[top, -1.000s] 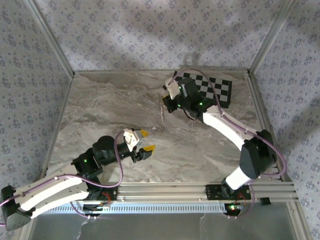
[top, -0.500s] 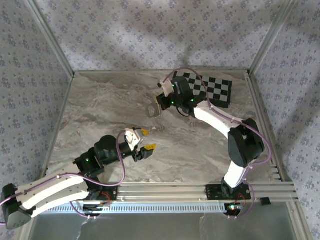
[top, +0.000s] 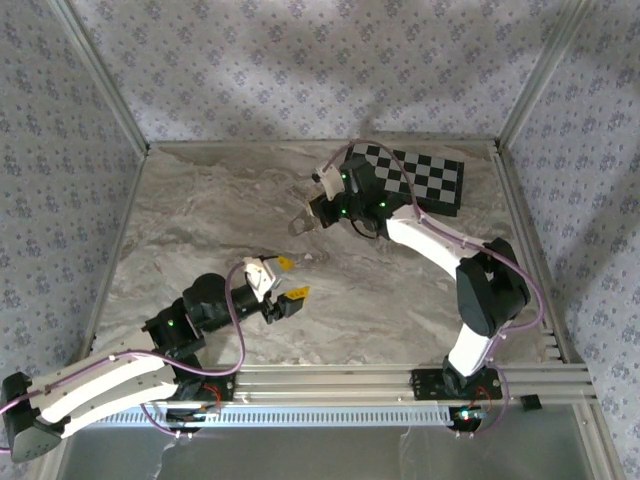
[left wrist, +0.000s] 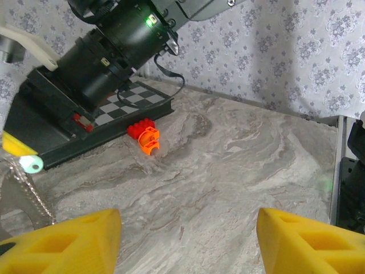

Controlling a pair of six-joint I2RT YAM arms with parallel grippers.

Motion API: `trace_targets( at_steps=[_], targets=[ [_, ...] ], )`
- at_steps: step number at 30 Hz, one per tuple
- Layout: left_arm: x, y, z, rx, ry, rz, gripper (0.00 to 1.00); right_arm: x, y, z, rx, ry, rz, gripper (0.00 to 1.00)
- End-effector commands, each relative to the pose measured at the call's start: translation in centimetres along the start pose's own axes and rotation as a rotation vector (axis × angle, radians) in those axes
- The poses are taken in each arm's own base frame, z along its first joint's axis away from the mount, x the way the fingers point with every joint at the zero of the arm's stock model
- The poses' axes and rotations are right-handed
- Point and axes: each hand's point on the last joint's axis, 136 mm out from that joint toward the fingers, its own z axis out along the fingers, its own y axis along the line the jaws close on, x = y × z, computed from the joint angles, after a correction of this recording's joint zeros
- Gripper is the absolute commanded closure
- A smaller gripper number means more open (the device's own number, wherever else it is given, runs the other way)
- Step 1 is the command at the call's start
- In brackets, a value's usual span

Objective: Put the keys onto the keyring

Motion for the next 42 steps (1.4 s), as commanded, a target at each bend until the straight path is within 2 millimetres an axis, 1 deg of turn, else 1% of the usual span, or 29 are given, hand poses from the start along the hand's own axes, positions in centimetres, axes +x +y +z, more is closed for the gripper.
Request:
trace_targets(
  at_steps=[1, 5, 6, 7, 11, 20, 25, 34, 42],
  targets=[
    [-1.5, 0.1, -0.3, -0.011, -0.045, 0.006, 0.36, 0.4, 1.1, -1.9, -0.019, 0.003, 0.005, 1.00],
    [-1.6, 0.1, -0.1, -0.008, -0.047, 0.009, 0.36, 1.9, 1.2, -2.7, -0.008, 0.036, 0.014, 1.00],
    [-1.6, 0.1, 0.0, -0.008, -0.047, 0.010, 0.36, 1.7, 1.3, -3.2, -0.007, 0.029, 0.014, 1.00],
    [-1.7, 0.0, 0.0, -0.006, -0.047, 0.011, 0.36, 3.3, 1.3, -3.2, -0.010, 0.059, 0.026, 1.00],
    [-1.7, 0.0, 0.1, -0.005, -0.046, 0.011, 0.36, 5.0, 1.8, -4.0, -0.028, 0.105, 0.038, 1.00],
    [-1.9, 0.0, 0.6, -0.002, -0.048, 0.013, 0.36, 10.0, 2.2, -5.7, -0.015, 0.192, 0.116, 1.00],
    [-1.9, 0.0, 0.9, -0.002, -0.048, 0.019, 0.35, 13.0, 2.8, -5.7, -0.051, 0.240, 0.195, 1.00],
    [-1.6, 0.0, 0.7, -0.002, -0.055, 0.006, 0.35, 17.2, 4.0, -5.4, -0.086, 0.328, 0.292, 1.00],
    [-1.4, 0.1, 0.5, -0.006, -0.056, 0.013, 0.35, 21.0, 5.1, -5.6, -0.094, 0.409, 0.351, 1.00]
  ],
)
